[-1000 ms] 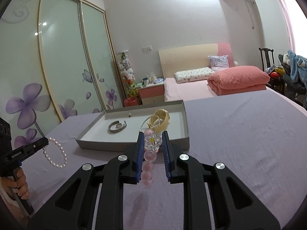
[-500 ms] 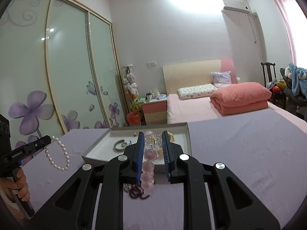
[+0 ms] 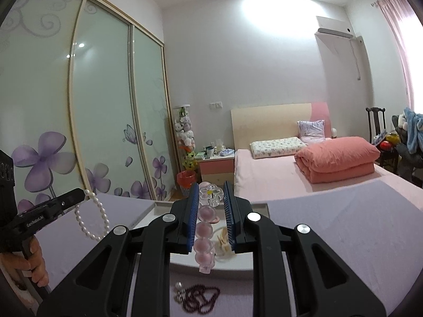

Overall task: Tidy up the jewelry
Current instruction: 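Carry the pearl and pink bracelets over the grey tray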

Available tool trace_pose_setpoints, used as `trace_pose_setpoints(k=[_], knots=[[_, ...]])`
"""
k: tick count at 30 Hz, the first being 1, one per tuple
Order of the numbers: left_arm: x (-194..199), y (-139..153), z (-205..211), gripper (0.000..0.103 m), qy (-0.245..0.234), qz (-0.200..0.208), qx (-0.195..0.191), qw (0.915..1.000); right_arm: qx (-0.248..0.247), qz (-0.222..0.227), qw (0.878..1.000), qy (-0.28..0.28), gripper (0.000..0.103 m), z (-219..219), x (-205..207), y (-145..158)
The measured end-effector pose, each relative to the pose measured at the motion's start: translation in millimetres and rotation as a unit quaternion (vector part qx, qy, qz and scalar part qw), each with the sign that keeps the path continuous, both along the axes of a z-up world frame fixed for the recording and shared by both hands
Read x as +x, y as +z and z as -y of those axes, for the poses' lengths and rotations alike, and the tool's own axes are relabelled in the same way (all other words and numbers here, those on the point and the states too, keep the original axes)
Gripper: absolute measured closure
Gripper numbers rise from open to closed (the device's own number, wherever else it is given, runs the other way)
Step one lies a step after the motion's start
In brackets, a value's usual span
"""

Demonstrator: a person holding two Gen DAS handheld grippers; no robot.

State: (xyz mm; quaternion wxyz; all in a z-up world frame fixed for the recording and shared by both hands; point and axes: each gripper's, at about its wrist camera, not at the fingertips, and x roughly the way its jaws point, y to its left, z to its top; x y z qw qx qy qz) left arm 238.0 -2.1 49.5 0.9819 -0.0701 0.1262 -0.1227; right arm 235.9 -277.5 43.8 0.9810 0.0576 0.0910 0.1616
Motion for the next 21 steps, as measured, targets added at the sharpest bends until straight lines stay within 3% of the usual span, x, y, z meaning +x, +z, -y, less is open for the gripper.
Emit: trace_pose_setpoints(k=[12,21], knots=[[53,2,15,0.093,0.028,0.006,0.01,0.9995,-0.003,0.006,1.0,-0.012,0.083,-19,53,-1],[103,-18,19,0.093,0.044,-0.017,0.014,0.9988,0.005,-0.04,0.999,-0.014,0.083,-30,100,-25]])
